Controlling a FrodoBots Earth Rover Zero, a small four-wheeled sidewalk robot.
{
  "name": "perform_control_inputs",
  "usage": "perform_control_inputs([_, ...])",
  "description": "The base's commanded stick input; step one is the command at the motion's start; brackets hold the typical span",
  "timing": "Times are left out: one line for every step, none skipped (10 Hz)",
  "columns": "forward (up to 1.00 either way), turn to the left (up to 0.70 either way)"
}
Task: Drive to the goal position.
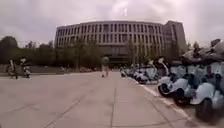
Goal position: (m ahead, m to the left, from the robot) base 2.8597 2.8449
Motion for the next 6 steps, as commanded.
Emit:
perform_control_inputs([1.0, 0.0])
perform_control_inputs([1.0, 0.0])
perform_control_inputs([1.0, 0.0])
perform_control_inputs([1.0, 0.0])
perform_control_inputs([1.0, -0.21])
perform_control_inputs([1.0, -0.4])
